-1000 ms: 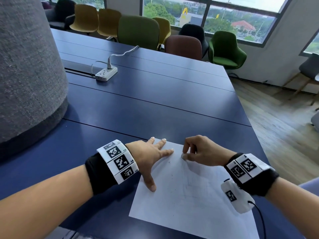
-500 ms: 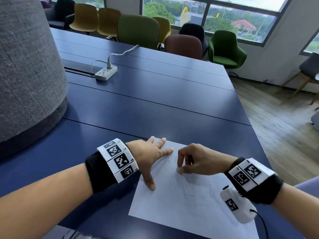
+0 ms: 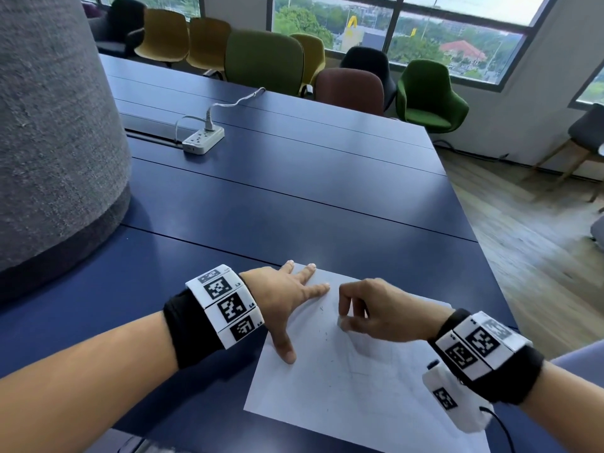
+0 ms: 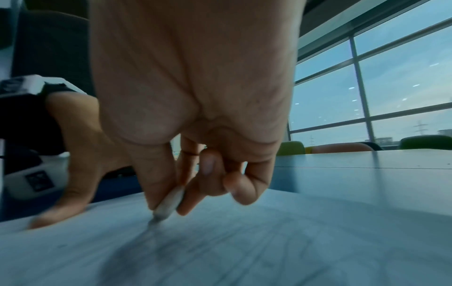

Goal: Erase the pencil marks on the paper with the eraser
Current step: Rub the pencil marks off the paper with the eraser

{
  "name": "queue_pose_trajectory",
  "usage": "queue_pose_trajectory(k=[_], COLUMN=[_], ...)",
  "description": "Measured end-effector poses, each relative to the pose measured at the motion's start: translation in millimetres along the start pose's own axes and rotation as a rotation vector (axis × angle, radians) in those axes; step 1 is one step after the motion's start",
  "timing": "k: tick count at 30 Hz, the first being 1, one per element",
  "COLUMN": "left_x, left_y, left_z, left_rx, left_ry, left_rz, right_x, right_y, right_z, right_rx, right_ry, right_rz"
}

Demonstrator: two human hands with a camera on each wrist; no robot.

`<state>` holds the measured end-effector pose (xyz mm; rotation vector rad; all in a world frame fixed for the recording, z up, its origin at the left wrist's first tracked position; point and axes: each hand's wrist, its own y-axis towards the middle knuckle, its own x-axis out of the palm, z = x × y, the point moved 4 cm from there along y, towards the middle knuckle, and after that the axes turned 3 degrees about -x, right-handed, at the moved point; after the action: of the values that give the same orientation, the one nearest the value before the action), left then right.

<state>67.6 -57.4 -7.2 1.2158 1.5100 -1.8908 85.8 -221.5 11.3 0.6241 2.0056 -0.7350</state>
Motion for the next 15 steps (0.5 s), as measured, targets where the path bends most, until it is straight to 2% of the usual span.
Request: queue_pose_trajectory(k=[4,9,13,15], left_x=[0.6,-0.5,0.1,0.4], left_y=[0.7,-0.1,0.2,0.8], left_z=[-0.3,0.1,0.0,-0.1], left_rx=[0.001,0.004,-0.002,0.000], left_ry=[0.002,-0.017,-0.011,-0.011], left_rz=[0.002,0.001,0.000,-0.002], right_x=[13.3,5.0,21.0,16.4], right_y=[-8.9,-3.2,-11.5,-6.4], right_z=[-16.0,-5.1,-20.0,-19.3], right_rx=[-0.097,-0.044,-0.126,-0.113], right_ry=[0.019,0.028,0.055,0.041], right_rz=[-0.130,0.004,-0.147,-0.141])
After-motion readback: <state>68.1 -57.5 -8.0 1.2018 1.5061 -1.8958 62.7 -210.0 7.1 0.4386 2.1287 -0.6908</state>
